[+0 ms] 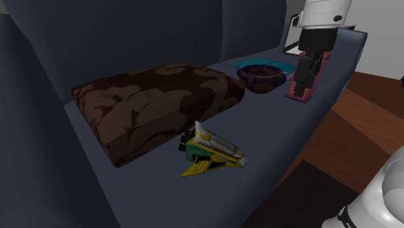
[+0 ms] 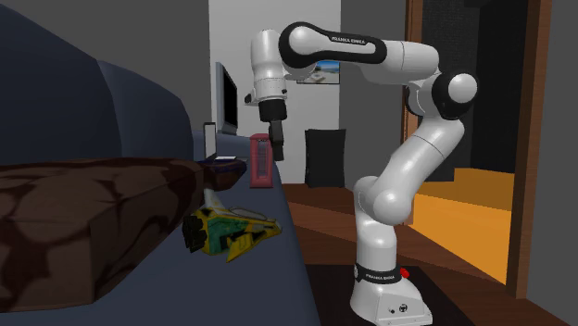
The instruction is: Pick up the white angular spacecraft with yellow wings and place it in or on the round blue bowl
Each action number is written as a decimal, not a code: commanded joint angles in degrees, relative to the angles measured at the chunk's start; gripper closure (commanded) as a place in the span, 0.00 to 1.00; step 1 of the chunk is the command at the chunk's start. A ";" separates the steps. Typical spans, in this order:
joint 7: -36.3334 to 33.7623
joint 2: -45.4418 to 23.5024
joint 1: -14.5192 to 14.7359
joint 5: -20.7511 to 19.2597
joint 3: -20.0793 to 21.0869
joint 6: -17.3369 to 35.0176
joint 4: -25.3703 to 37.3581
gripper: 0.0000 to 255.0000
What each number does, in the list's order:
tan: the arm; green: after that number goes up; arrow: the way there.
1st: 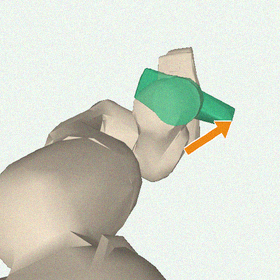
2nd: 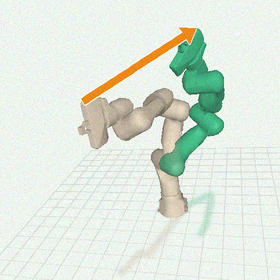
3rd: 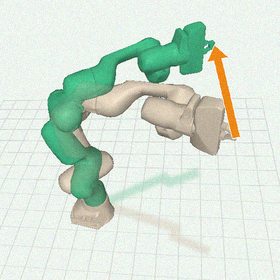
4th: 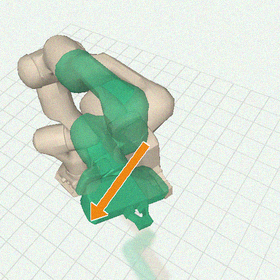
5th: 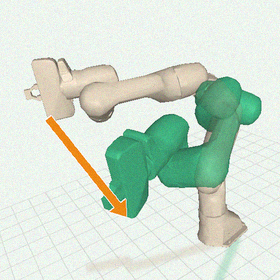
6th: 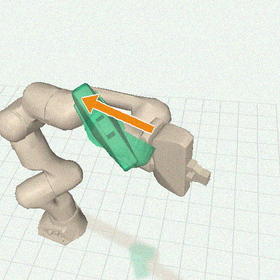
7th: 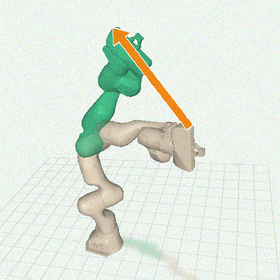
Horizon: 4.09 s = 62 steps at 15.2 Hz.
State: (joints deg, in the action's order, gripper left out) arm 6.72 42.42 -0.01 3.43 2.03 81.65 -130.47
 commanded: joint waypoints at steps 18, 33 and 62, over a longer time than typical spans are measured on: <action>-0.92 6.94 13.97 18.21 15.07 34.08 -14.83 0.00; -0.24 2.24 16.97 23.11 21.62 49.20 -18.95 0.00; -2.14 2.57 15.18 19.66 19.04 37.91 -7.87 1.00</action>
State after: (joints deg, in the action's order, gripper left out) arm 4.77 44.98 15.24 23.25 21.15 120.25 -139.07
